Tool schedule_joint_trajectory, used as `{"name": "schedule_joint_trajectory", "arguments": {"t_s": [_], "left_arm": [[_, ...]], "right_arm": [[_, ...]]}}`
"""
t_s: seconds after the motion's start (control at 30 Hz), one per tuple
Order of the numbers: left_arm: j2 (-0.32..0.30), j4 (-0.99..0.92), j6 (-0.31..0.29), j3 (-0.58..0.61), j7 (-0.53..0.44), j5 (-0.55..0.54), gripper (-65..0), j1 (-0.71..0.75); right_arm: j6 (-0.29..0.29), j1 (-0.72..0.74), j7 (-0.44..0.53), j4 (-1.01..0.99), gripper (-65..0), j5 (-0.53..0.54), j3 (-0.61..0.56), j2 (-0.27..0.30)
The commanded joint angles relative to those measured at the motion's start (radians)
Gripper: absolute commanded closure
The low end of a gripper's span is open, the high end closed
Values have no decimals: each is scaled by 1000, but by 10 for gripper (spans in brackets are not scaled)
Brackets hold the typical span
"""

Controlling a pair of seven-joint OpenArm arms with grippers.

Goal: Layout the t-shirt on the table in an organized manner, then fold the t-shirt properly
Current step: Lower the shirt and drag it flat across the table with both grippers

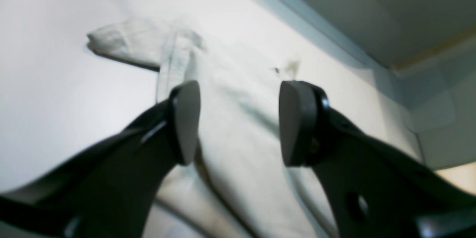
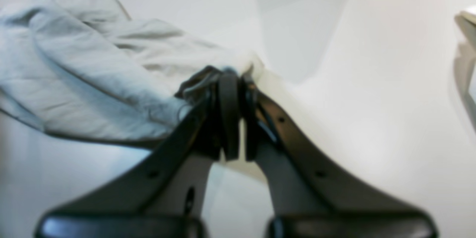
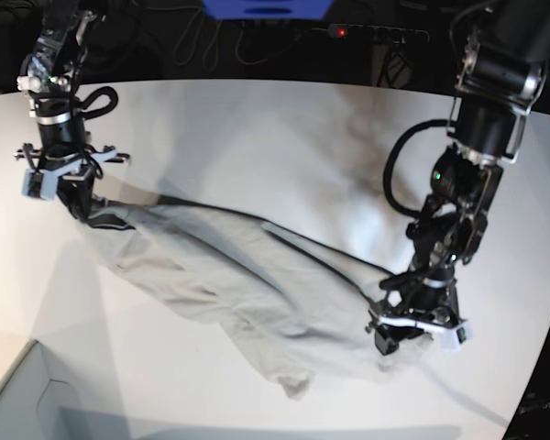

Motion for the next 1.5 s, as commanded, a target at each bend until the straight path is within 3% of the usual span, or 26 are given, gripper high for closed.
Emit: {"name": "schedule_joint_trajectory", "arguments": {"t_s": [0.0,0.13,0.27,0.63,0.83,0.9,0.97,1.03,1.07,1.13,1.27,1.47], "left_arm": [[-11,55,21,-35,-22,-3,-329,25],[-11,81,46,-138,-17,7,-330,131],[-9,-39,46,-110,-19,7,-330,128],[97,-393,44,-66,-17,7,-330,-48],[134,-436,43,-56,-17,7,-328,-101],[135,-436,43,-41,-17,7,-290,-104],[132,-436,43,-20,-19,7,-169,-114],[128,-438,43,-21,-17,7,0,-116],[124,-438,43,-21,-17,7,0,-116],[105,-436,43,-21,-17,1,-22,-116],[51,-306,49,-24,-16,-34,-2,-62],[-158,118,55,-47,-23,-263,0,237]], "right_arm": [[6,5,34,19,0,14,-8,3],[6,2,34,19,0,14,-13,3],[6,2,34,19,0,14,-13,3],[6,-23,34,19,0,14,-11,3],[6,-35,34,19,0,14,-5,3],[6,-37,34,19,0,14,-7,3],[6,-38,34,19,0,14,-7,3],[6,-38,34,19,0,14,-7,3],[6,-38,34,19,0,14,-7,3],[6,-38,34,19,0,14,-7,3],[6,-41,34,19,0,14,-11,3],[6,-100,34,23,0,20,-10,-2]]}}
